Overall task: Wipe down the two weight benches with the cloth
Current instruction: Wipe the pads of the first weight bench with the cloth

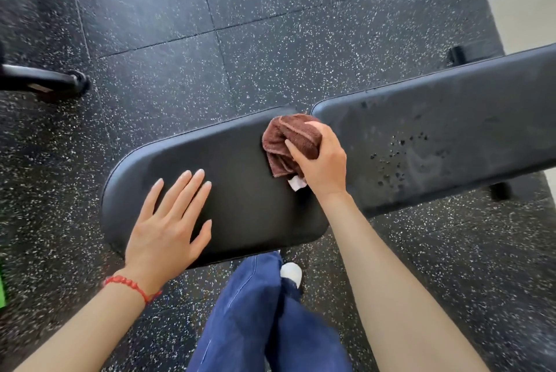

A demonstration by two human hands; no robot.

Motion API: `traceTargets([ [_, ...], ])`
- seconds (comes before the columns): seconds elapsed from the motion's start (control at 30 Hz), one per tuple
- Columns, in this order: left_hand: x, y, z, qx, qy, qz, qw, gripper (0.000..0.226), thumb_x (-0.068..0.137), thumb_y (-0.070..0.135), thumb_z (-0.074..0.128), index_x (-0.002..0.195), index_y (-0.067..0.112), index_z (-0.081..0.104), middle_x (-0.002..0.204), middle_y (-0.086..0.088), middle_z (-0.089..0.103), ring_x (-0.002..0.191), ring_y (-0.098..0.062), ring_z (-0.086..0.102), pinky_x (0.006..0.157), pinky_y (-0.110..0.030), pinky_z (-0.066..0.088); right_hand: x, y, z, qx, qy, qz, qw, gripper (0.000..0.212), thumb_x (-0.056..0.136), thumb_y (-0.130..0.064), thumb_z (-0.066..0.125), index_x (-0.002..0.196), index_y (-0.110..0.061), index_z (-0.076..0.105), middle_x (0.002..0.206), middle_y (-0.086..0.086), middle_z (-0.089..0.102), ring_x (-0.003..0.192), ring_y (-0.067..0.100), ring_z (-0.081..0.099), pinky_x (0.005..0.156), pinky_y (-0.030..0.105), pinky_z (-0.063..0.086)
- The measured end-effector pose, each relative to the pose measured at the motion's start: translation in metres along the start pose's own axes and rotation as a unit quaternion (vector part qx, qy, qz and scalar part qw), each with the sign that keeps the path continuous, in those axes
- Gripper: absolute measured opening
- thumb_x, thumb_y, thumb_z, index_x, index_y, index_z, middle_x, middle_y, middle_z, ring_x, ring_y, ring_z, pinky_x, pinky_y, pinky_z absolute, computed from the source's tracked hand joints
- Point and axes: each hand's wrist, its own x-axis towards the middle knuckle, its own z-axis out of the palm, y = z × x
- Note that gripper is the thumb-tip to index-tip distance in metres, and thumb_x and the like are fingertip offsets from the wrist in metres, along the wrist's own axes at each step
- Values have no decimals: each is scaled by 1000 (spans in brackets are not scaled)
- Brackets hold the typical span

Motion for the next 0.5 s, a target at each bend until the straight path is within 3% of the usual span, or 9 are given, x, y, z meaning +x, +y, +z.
traceTargets([
  [0.27, 26, 35, -5, -38, 33, -27, 998, 45, 88, 23, 41, 127, 4, 52, 143, -15, 41, 132, -28, 36, 109, -49, 23, -6, 21, -49, -37, 30, -47, 998, 45, 75, -15, 79, 111, 3, 61, 109, 16, 64, 106, 26, 56, 96, 37, 43],
  [0.5, 73, 127, 6, -66, -22, -58, 996, 48, 85, 23, 41, 128, 4, 54, 140, -15, 44, 130, -30, 41, 108, -53, 28, -15, 95, -102, -91, 23, -114, 989, 48, 75, -14, 79, 116, 1, 57, 112, 17, 62, 108, 25, 53, 98, 37, 42],
])
